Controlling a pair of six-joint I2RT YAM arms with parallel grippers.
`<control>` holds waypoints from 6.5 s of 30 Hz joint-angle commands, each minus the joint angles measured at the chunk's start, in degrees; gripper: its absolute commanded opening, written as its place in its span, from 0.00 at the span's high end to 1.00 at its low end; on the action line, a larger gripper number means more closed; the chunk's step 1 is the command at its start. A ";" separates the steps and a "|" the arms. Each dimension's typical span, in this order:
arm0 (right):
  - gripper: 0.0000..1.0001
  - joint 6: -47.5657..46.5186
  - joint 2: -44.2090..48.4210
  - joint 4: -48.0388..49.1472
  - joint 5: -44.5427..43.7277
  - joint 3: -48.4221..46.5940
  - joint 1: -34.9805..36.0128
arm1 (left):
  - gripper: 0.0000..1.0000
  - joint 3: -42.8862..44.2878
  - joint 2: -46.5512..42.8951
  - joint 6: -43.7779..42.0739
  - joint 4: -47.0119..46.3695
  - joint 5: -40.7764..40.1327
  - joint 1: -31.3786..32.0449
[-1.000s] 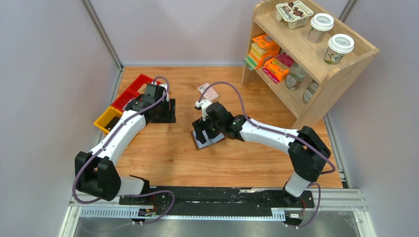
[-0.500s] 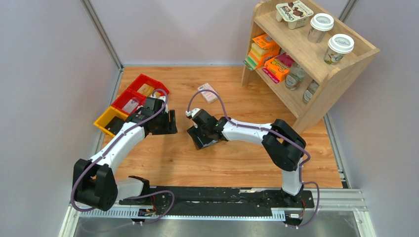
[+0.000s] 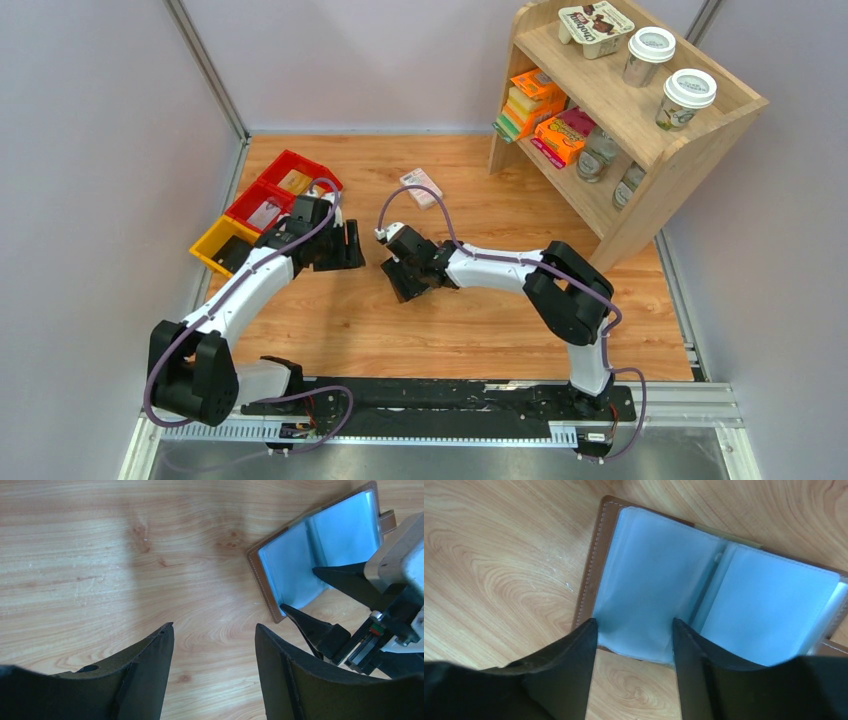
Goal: Take the credit cards out of the card holder
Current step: Remove the credit card from the card holder.
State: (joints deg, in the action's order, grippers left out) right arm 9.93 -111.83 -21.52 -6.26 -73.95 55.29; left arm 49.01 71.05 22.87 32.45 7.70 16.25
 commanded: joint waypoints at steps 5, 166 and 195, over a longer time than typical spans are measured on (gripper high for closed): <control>0.62 0.34 -0.49 2.79 2.30 5.22 -1.58 | 0.32 -0.15 0.23 2.26 -3.00 3.19 0.27; 0.79 27.51 2.06 26.54 43.27 12.96 -15.39 | 0.85 -3.75 22.73 8.94 -15.22 4.25 12.31; 0.88 38.76 1.71 49.64 53.99 22.71 -21.71 | 0.87 -3.75 23.26 8.24 -14.43 3.72 12.23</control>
State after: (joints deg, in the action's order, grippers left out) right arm 47.37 -110.50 23.05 45.56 -51.44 34.22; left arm 45.91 91.81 33.10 15.00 14.70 28.32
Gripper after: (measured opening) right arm 0.138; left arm 0.131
